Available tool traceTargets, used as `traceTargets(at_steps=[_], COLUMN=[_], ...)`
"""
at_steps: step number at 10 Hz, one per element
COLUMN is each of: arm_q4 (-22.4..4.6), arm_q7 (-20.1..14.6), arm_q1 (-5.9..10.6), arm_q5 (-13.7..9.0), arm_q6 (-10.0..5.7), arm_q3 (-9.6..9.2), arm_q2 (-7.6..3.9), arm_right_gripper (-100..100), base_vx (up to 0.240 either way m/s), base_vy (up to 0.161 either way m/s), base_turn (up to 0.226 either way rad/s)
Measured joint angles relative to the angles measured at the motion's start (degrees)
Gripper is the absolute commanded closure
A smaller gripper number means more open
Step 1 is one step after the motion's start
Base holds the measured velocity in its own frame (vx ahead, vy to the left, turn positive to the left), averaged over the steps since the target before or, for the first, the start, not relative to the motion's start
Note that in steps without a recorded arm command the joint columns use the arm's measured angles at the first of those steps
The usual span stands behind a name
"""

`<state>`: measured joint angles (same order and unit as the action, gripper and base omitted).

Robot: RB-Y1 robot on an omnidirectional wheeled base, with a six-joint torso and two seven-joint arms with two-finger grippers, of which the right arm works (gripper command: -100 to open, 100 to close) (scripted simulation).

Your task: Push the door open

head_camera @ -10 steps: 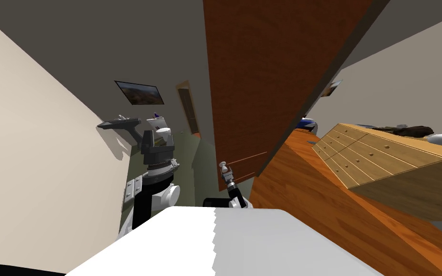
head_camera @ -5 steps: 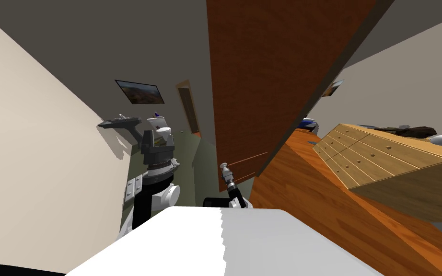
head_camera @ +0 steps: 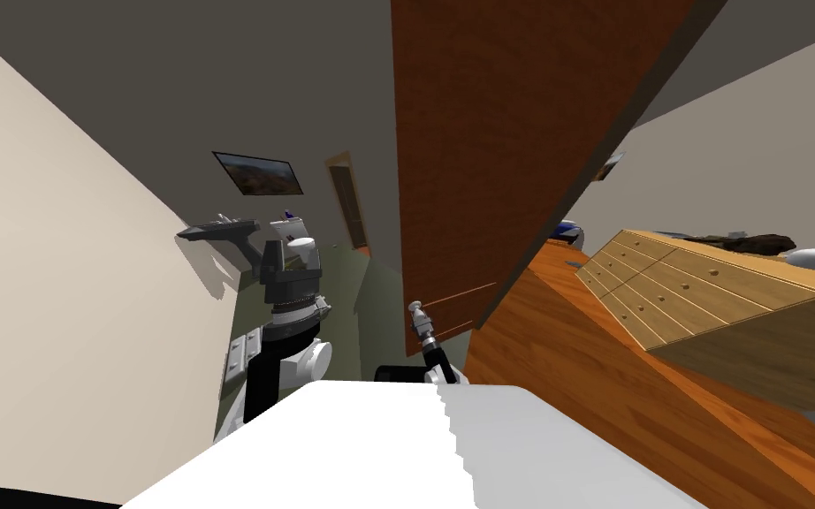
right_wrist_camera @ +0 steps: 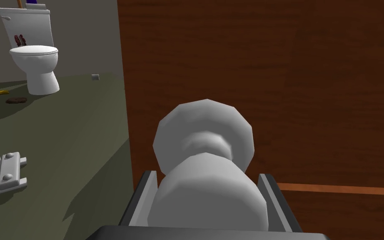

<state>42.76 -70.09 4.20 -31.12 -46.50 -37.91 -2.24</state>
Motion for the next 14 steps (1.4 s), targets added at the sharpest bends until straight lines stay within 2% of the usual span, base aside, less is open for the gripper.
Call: traceTargets(at_steps=[1, 4, 5, 7, 8, 10, 12, 14], arm_q4=[1.25, 0.75, -0.04, 0.03, 0.16, 0.39, 1.58, -0.55], arm_q7=[0.54, 0.98, 1.01, 1.31, 1.38, 1.69, 2.96, 2.59], arm_q1=[-0.69, -0.34, 0.00, 0.08, 0.27, -0.11, -0.73, 0.36], arm_q5=[-0.26, -1.10, -1.42, -2.21, -2.26, -2.62, -3.27, -3.59], arm_q6=[0.41, 0.06, -0.53, -0.81, -0.91, -0.62, 0.19, -1.45], arm_q3=[0.54, 2.23, 2.96, 4.58, 4.75, 5.41, 6.78, 7.72], arm_q2=[-0.38, 0.04, 0.55, 1.55, 1.63, 0.65, 0.25, 0.58], arm_right_gripper=[100, 100, 100, 100, 100, 100, 100, 100], base_vx=[0.165, 0.191, 0.195, 0.130, 0.120, 0.172, 0.145, 0.167], base_vy=[0.114, 0.148, 0.152, 0.083, 0.084, 0.107, 0.119, 0.112], base_turn=[-0.053, -0.058, -0.076, -0.044, -0.009, -0.070, -0.057, -0.058])
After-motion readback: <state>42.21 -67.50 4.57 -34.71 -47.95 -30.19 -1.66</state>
